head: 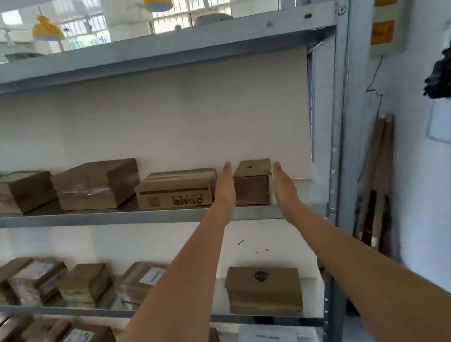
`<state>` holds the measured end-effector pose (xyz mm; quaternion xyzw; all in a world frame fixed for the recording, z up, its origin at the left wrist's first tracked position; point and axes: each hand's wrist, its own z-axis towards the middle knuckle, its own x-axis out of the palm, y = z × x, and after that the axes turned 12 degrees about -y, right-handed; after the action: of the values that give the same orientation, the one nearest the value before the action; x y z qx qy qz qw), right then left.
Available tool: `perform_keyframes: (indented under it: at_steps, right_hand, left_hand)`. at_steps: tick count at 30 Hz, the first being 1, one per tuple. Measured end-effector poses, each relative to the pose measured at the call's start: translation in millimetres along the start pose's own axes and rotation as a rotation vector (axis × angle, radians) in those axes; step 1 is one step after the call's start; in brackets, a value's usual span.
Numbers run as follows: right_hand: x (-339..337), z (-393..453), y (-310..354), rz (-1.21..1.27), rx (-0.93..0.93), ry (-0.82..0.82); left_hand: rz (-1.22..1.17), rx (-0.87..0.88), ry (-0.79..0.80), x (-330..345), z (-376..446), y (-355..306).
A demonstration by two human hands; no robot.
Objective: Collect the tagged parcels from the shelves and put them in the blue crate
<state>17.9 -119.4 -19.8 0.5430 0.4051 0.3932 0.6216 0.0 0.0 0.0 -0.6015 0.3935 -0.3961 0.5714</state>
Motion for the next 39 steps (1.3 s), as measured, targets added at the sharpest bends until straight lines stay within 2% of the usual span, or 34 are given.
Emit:
perform_keyframes:
  at_steps: [3,8,12,17,20,26,35,39]
  right_hand:
    - [13.3,1.6,-7.5,-0.002,0.040,0.022]
    - [23.9,36.8,-38.6,0.034,0.098,0.097]
    - [10.1,10.1,-13.9,0.072,0.102,0.087]
    - [-11.1,4.2,17.4,0.135,-0.037,0.007]
    - [-17.1,2.4,35.1,0.120,-0.094,0.013]
    - [-19.3,6.8,44.2,0.130,-0.129,0.037]
    - [-8.5,17.0,47.0,0.123,-0.109,0.031]
    - [-5.2,18.0,52.1,0.114,-0.091,0.050]
  left_hand:
    - [-0.002,-0.072,0.080,-1.6,17.1,8.1]
    - [-0.017,-0.095,0.124,-0.2,26.8,19.7]
    - [-0.070,-0.063,0.154,1.6,26.9,15.5]
    - [-0.246,0.023,0.047,3.9,25.9,-5.5]
    - [-0.348,-0.020,0.037,2.3,25.0,-16.5]
    - [-0.248,0.111,0.069,2.0,30.0,-24.3]
    - [-0.231,-0.009,0.109,-5.0,22.4,-34.6]
    - [-0.144,-0.011,0.145,-6.0,27.9,-30.0]
